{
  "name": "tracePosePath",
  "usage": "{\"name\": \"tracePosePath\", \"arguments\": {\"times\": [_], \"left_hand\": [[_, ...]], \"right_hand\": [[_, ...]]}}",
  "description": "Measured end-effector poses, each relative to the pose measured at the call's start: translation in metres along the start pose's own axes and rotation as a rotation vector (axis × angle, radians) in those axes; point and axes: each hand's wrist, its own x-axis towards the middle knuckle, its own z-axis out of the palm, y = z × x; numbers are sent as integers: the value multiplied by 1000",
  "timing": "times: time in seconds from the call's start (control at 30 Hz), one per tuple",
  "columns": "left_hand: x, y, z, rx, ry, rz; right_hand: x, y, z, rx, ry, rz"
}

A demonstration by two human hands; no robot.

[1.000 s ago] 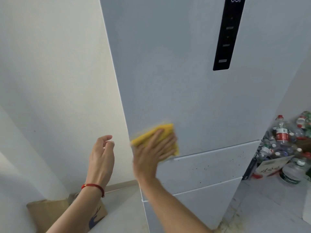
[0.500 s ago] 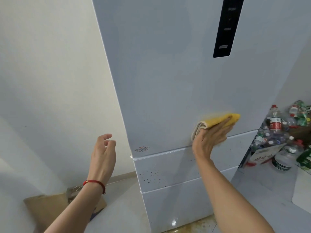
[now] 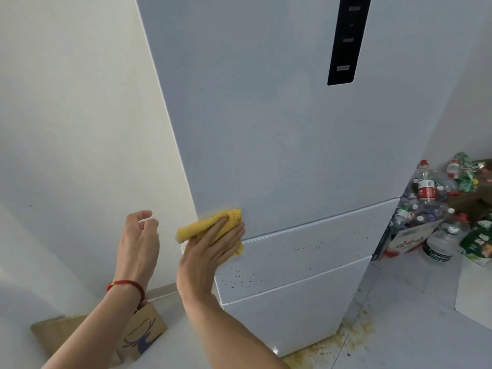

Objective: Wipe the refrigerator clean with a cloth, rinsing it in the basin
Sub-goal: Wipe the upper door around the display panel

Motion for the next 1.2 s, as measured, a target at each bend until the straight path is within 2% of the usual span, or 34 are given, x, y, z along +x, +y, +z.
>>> {"name": "tracePosePath", "arguments": {"times": [0.1,0.17,0.27,0.33,0.4,0.47,0.5,0.57,0.63,0.73,0.87,1.03,1.1,1.2], "left_hand": [[-2,4,14,15,-41,30],[-6,4,21,15,-56,43],[-10,2,28,4,-64,40],[-13,2,30,-2,-57,52],[-19,5,28,8,0,106],[-28,12,25,11,119,204],[-33,16,26,11,185,277],[-44,32,33,8,239,461],[-54,53,56,25,161,669],[-65,77,97,77,-3,816],[-75,80,127,112,-108,763],[-79,75,145,160,-103,660],[-82,76,148,172,-106,637],[-84,87,157,175,-97,626]], "right_hand": [[26,57,-19,-74,-43,-201],[66,91,-46,-96,-19,-208],[137,125,-99,13,-4,-192],[183,134,-128,132,62,-54],[212,122,-134,270,204,231],[208,91,-122,328,228,468],[193,73,-113,323,194,458],[148,52,-95,272,81,252],[119,56,-88,186,-40,81],[147,82,-107,185,-69,55],[238,133,-161,298,99,236],[360,211,-227,411,296,682],[368,213,-233,421,322,743],[324,178,-208,442,281,716]]}}
